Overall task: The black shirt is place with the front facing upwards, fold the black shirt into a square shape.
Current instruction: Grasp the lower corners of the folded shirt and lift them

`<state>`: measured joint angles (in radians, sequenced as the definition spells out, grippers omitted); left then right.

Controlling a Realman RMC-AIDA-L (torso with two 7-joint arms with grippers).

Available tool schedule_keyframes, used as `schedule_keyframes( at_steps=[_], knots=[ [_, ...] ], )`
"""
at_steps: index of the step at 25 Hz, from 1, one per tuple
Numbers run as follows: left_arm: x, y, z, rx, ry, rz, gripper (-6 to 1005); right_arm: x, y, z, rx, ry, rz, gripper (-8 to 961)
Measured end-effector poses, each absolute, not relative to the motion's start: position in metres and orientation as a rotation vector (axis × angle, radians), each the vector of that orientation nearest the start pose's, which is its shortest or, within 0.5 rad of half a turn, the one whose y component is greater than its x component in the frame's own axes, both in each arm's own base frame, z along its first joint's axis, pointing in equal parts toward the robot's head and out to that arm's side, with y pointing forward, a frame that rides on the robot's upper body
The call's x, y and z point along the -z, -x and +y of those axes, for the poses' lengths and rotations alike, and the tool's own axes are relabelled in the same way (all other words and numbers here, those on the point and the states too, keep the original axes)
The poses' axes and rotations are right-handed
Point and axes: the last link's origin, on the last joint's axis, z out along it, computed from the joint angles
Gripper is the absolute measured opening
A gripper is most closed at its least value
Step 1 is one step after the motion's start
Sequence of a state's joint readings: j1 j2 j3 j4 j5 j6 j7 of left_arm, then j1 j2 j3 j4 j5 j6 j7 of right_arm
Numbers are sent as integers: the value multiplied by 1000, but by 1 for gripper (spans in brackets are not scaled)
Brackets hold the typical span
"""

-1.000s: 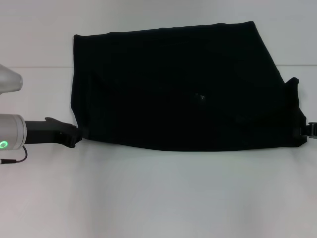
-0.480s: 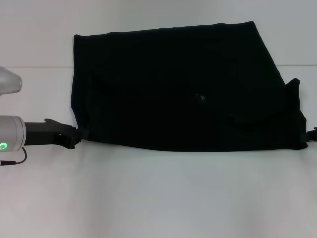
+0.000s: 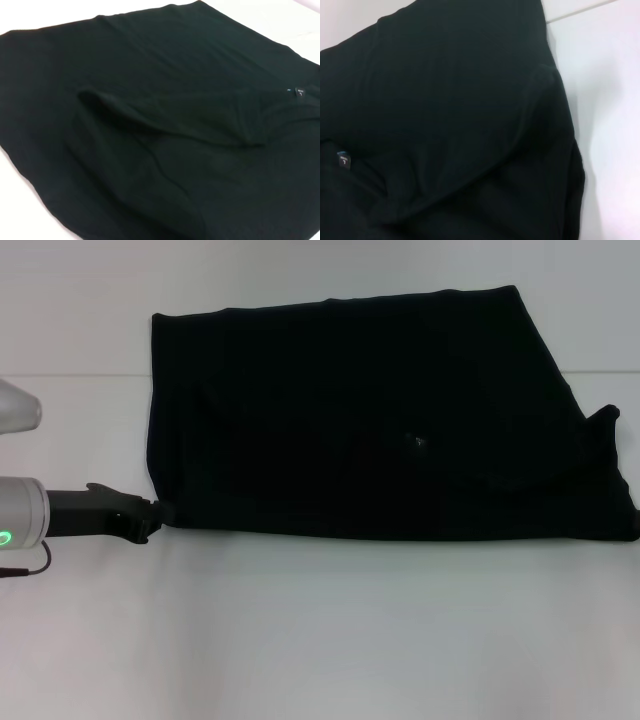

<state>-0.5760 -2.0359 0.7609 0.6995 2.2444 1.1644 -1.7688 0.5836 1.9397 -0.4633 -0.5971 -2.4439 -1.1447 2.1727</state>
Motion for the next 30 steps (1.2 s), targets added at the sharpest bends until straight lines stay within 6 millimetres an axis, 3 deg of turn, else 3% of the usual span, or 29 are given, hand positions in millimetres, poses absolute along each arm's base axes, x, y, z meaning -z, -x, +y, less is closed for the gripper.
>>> schedule_keyframes(
  at_steps=[10, 19, 30],
  knots=[
    [-21, 303, 358, 273, 2520, -1038, -1, -80, -369, 338, -428, 1988, 1581, 2],
    [-40, 313, 329, 421, 2544, -1147, -1, -71, -378, 285, -506, 2032, 1602, 2],
    [-37, 316, 300, 457, 2645, -1227, -1, -72, -402, 206, -619, 1999, 1637, 2]
  ],
)
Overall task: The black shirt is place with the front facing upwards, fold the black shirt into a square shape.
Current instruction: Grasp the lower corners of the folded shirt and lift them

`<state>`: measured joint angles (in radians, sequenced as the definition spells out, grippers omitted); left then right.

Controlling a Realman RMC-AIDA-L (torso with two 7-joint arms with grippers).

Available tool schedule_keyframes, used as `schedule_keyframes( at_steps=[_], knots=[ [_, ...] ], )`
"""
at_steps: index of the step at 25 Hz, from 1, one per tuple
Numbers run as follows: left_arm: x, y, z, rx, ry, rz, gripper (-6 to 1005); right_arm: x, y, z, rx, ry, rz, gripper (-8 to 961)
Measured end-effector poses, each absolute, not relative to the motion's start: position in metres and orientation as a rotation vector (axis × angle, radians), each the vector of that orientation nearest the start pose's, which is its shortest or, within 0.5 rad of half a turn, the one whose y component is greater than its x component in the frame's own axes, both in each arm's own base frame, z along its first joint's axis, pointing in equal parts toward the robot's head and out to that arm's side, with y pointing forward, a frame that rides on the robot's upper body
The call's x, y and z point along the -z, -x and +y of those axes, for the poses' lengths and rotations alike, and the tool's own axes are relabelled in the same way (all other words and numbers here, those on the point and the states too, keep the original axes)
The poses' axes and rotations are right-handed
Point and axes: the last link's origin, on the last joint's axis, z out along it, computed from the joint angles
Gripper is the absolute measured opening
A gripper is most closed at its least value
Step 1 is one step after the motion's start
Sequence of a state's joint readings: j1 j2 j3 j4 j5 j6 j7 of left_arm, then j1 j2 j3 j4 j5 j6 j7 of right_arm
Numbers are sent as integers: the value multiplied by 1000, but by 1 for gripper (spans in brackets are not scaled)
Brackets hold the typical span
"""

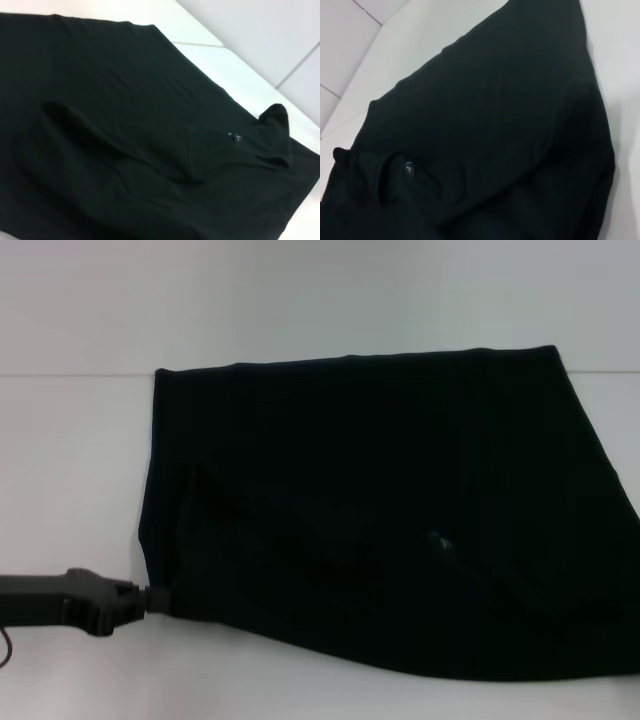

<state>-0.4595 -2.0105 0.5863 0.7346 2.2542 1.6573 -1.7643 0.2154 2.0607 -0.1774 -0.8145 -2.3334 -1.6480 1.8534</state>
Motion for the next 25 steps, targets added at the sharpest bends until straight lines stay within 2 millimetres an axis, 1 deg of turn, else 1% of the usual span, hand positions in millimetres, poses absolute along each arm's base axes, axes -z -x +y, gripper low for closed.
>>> schedule_keyframes(
  at_steps=[3, 6, 7, 12, 16, 20, 25],
  knots=[
    [-36, 317, 295, 464, 2659, -1241, -1, -75, -405, 193, -638, 1985, 1632, 1],
    [-35, 318, 287, 464, 2686, -1263, -1, -77, -407, 184, -645, 1992, 1636, 1],
    [-35, 318, 287, 464, 2686, -1263, -1, -77, -407, 184, -645, 1992, 1636, 1],
    [-31, 319, 274, 473, 2728, -1308, -1, -77, -405, 181, -651, 2013, 1643, 1],
    [-30, 322, 267, 479, 2726, -1337, -1, -80, -404, 180, -654, 2015, 1649, 1],
    [-30, 324, 267, 478, 2707, -1349, -1, -82, -403, 185, -656, 2021, 1649, 1],
    [-31, 324, 274, 470, 2690, -1336, -1, -83, -402, 187, -653, 2034, 1641, 2]
  ],
)
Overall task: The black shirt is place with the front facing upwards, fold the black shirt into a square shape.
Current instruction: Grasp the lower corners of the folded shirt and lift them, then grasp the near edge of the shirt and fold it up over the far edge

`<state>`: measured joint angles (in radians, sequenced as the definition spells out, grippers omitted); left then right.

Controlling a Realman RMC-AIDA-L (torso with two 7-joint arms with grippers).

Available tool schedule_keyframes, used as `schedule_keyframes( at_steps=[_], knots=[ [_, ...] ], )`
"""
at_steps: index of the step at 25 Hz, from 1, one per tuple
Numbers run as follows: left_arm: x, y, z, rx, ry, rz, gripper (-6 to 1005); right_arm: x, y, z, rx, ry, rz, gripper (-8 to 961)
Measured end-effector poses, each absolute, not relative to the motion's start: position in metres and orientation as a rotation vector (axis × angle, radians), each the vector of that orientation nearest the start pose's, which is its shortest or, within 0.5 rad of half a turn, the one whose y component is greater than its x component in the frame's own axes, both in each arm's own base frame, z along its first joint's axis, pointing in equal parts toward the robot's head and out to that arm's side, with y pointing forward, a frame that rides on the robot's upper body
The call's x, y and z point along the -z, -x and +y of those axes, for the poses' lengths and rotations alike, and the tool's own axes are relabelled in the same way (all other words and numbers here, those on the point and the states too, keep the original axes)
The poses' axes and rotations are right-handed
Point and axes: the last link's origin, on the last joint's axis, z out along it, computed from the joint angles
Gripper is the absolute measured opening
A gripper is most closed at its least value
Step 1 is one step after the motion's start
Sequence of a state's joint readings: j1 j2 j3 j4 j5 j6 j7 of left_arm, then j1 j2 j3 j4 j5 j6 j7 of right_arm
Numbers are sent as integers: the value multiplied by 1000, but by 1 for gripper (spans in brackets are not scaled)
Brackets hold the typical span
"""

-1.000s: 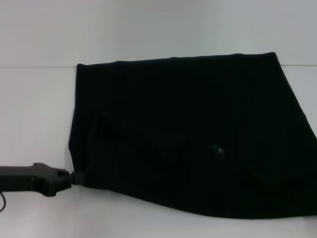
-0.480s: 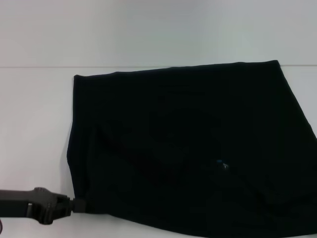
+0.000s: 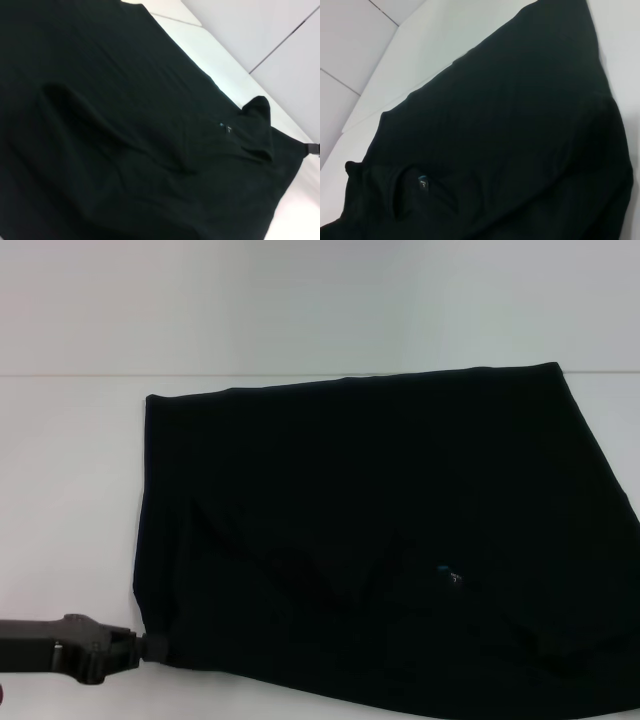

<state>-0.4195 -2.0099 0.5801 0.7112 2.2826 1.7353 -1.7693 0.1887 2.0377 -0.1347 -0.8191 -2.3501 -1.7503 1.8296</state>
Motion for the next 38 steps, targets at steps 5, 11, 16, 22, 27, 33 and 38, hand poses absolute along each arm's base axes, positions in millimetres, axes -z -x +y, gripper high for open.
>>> schedule_keyframes(
  at_steps=[5, 11, 16, 22, 27, 33, 38],
  knots=[
    [-34, 324, 280, 459, 2683, -1324, -1, -78, -403, 176, -661, 2036, 1652, 2],
    [-38, 324, 285, 445, 2679, -1303, -1, -72, -405, 156, -679, 2013, 1668, 2],
    [-40, 324, 288, 436, 2674, -1290, -1, -66, -406, 149, -692, 2010, 1668, 1],
    [-44, 323, 293, 448, 2661, -1279, -1, -67, -403, 158, -695, 2033, 1636, 1],
    [-55, 315, 310, 515, 2605, -1241, -1, -80, -397, 186, -710, 2057, 1568, 2],
    [-56, 290, 352, 533, 2537, -1197, -1, -110, -380, 251, -694, 2090, 1470, 2],
    [-57, 262, 396, 557, 2454, -1128, -1, -133, -359, 322, -640, 2080, 1384, 1]
  ],
)
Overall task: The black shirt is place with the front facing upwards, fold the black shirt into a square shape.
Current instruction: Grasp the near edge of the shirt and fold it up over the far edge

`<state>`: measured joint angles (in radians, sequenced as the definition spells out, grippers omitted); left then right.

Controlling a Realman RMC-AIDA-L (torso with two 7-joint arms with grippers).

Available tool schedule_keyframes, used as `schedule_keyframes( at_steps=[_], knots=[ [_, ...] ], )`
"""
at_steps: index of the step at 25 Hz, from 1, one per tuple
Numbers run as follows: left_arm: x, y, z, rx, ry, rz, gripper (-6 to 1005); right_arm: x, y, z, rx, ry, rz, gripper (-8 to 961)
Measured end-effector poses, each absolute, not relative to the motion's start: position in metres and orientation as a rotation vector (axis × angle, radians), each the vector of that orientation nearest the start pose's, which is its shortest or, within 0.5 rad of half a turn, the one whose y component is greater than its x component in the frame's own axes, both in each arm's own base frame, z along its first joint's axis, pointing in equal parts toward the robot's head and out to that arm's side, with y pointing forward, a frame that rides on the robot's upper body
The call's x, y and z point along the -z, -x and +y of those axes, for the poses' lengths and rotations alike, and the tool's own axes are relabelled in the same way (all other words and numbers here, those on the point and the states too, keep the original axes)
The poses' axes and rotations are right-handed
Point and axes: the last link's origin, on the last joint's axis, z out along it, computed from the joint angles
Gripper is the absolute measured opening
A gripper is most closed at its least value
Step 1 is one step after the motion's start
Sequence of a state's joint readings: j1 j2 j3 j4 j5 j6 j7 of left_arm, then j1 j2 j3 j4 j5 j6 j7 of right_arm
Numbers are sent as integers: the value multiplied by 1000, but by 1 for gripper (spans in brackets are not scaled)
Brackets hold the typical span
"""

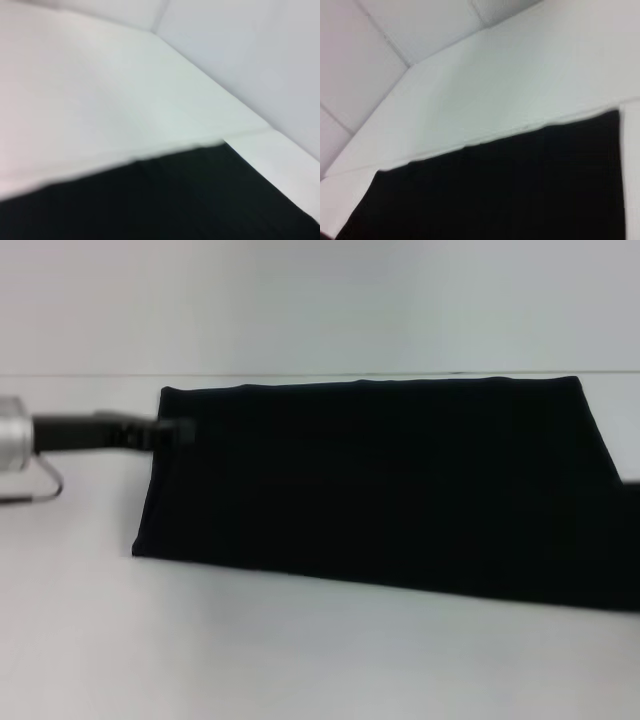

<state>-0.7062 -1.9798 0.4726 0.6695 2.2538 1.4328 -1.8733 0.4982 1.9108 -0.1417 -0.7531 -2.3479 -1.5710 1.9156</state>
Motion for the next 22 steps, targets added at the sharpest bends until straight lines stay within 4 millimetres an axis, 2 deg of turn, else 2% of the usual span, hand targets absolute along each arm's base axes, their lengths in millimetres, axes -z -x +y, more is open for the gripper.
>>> schedule_keyframes(
  at_steps=[3, 4, 5, 9, 11, 17, 22],
  knots=[
    [-54, 251, 424, 540, 2360, -1121, -1, -130, -345, 367, -580, 2071, 1369, 1],
    [-54, 251, 424, 540, 2360, -1121, -1, -127, -339, 380, -551, 2070, 1359, 1],
    [-49, 246, 445, 519, 2268, -1105, -1, -124, -333, 393, -521, 2070, 1343, 1],
    [-45, 244, 467, 490, 2126, -1089, -1, -109, -305, 438, -418, 2050, 1229, 1],
    [-44, 245, 474, 479, 2064, -1082, -2, -104, -291, 454, -396, 2042, 1174, 1],
    [-46, 246, 483, 455, 1974, -1053, 18, -95, -265, 485, -339, 2000, 1073, 8],
    [-41, 248, 485, 419, 1947, -1042, 43, -84, -259, 494, -300, 1982, 1040, 15]
  ],
)
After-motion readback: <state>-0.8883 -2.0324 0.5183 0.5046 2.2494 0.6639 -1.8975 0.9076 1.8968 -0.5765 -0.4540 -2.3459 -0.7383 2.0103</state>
